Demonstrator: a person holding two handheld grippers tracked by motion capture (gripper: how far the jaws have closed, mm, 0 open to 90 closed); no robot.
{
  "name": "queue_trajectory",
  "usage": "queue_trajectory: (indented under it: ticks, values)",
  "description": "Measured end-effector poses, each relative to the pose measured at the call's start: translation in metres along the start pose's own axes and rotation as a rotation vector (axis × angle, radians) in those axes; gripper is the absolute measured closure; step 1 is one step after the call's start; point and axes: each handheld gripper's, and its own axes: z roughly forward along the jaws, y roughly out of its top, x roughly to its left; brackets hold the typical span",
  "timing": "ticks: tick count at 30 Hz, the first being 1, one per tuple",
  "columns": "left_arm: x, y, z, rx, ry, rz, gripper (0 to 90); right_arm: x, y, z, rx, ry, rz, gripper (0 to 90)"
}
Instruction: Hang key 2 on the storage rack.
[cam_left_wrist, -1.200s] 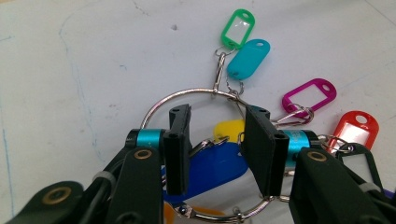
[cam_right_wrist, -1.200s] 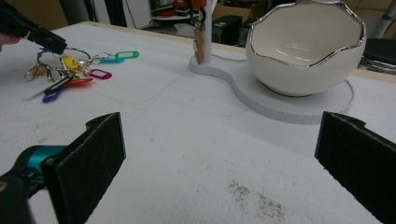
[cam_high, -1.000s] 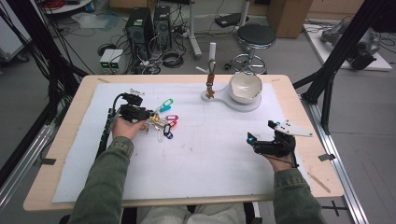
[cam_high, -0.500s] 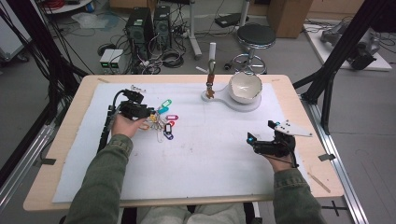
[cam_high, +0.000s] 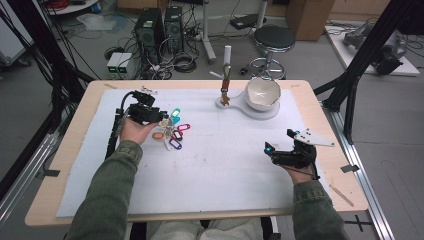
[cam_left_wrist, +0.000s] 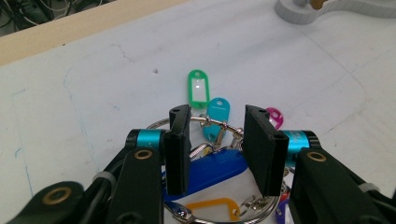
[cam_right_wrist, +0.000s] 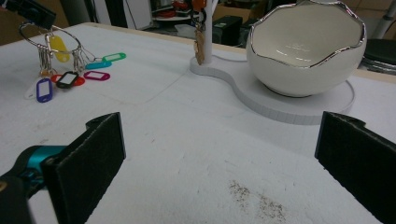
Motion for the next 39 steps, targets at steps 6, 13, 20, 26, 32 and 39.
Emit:
queue_trajectory:
  ticks: [6, 13, 20, 26, 32, 39]
  values:
    - [-0.002, 0.007, -0.008, -0.016, -0.017, -0.001, 62.1, 0.000, 0.000, 0.000, 0.000, 0.002, 0.003, 0.7]
    - [-0.005, 0.015, -0.015, -0.037, -0.022, 0.006, 62.1, 0.000, 0.000, 0.000, -0.001, 0.002, 0.002, 0.7]
    - [-0.008, 0.026, -0.020, -0.059, -0.029, 0.011, 62.1, 0.000, 0.000, 0.000, -0.001, 0.003, 0.002, 0.7]
    - [-0.011, 0.037, -0.025, -0.070, -0.026, 0.011, 62.1, 0.000, 0.000, -0.001, -0.002, 0.002, 0.007, 0.7]
    - [-0.012, 0.047, -0.030, -0.087, -0.035, 0.014, 62.1, 0.000, 0.000, -0.001, 0.000, 0.004, 0.005, 0.7]
    - [-0.012, 0.060, -0.037, -0.110, -0.039, 0.009, 62.1, 0.000, 0.000, -0.001, -0.001, 0.005, 0.007, 0.7]
